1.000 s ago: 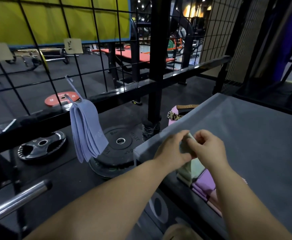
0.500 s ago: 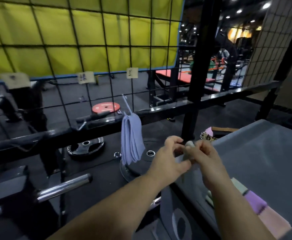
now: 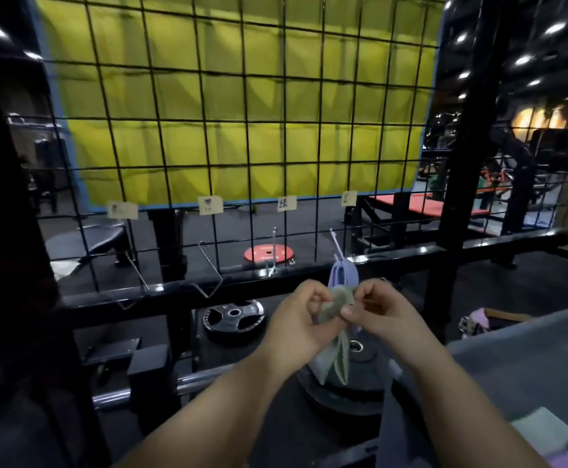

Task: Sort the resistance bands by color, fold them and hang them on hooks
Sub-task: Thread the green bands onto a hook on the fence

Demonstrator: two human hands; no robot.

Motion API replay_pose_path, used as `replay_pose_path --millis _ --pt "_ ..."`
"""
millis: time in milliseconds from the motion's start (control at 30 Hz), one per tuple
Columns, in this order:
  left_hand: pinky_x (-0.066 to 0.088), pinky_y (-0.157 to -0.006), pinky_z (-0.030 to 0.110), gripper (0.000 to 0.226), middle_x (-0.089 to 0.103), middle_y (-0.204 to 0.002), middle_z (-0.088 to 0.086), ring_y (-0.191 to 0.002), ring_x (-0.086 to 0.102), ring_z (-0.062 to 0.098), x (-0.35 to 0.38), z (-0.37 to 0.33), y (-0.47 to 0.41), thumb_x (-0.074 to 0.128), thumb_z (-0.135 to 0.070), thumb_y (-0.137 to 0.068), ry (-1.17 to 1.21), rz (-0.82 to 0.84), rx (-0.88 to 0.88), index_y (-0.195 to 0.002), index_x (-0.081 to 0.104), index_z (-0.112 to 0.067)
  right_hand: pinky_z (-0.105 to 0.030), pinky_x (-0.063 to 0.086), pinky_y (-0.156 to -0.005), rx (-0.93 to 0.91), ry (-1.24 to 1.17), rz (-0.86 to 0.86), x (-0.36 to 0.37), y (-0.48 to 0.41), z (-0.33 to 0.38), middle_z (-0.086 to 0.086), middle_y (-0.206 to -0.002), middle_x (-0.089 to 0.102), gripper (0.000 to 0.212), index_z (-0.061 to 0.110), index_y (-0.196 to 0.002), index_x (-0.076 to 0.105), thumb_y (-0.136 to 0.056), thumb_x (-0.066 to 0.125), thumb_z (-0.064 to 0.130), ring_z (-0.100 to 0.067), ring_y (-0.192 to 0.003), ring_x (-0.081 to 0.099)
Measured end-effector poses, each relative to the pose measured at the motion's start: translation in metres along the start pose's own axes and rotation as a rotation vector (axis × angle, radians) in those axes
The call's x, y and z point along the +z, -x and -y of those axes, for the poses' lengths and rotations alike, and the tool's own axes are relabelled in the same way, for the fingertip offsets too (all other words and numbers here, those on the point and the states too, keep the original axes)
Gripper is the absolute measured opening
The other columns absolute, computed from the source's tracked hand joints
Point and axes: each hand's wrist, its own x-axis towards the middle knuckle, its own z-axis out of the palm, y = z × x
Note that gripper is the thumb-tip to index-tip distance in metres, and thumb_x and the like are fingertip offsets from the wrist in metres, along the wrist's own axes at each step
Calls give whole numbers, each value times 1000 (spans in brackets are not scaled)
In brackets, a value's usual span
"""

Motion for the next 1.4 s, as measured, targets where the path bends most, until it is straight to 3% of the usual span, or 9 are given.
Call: replay_pose_path --millis 100,333,433,600,767,867,1000,1233,1400 --pt "48 -62 30 33 60 -72 -8 -63 55 6 -21 1 4 76 -47 -65 36 -31 -13 -86 57 -30 -25 44 -65 18 5 40 18 -10 5 -2 -74 50 47 19 -75 57 -52 90 43 -14 -71 50" --pt "42 -61 26 32 55 -69 -8 -63 49 8 -46 12 1 73 -50 -67 98 -64 -44 -87 57 -32 -15 38 -56 42 -4 109 52 -35 7 14 -63 45 39 12 -80 44 -64 76 26 -3 -61 45" --pt "41 -57 18 23 58 -65 -14 -60 50 3 -56 13 -6 77 -24 -78 156 -94 -55 -91 58 -20 -18 39 -59 51 -25 118 61 -47 9 12 -64 44 37 13 -81 44 -65 74 27 -5 -64 45" --pt "45 -61 20 18 62 -69 -11 -65 55 6 -74 19 -20 75 -27 -76 164 -169 -54 -87 61 -29 -27 36 -64 56 -71 102 72 -67 12 6 -71 43 32 21 -76 49 -59 70 38 -14 -72 44" --pt "44 -63 19 12 65 -76 -9 -69 57 4 -84 21 -25 72 -26 -81 164 -262 -61 -87 61 -26 -20 38 -63 54 -73 142 82 -78 11 0 -77 44 18 21 -79 52 -71 68 26 -11 -72 46" --pt "46 -66 19 11 67 -82 -7 -72 59 5 -86 22 -32 68 -16 -87 134 -296 -81 -92 60 -22 -28 37 -71 66 -15 137 86 -86 9 2 -78 46 24 28 -76 55 -63 70 41 -14 -76 46" --pt "47 -70 19 10 68 -93 -4 -83 63 6 -87 23 -38 65 -24 -90 89 -292 -107 -98 59 -22 -32 37 -74 72 -8 132 89 -95 5 3 -77 47 25 29 -76 55 -62 68 45 -15 -75 47" --pt "40 -58 11 9 60 -78 -4 -63 51 -2 -82 26 -44 63 -26 -90 105 -282 -134 -96 58 -20 -31 38 -78 79 -12 136 91 -101 -2 -4 -83 45 34 19 -83 52 -65 66 45 -15 -81 46" --pt "41 -58 13 6 63 -80 0 -64 52 -1 -75 26 -42 62 -22 -92 62 -294 -132 -92 56 -22 -34 40 -75 146 -18 142 89 -101 -10 -5 -85 50 27 20 -88 57 -72 67 39 -19 -82 49"
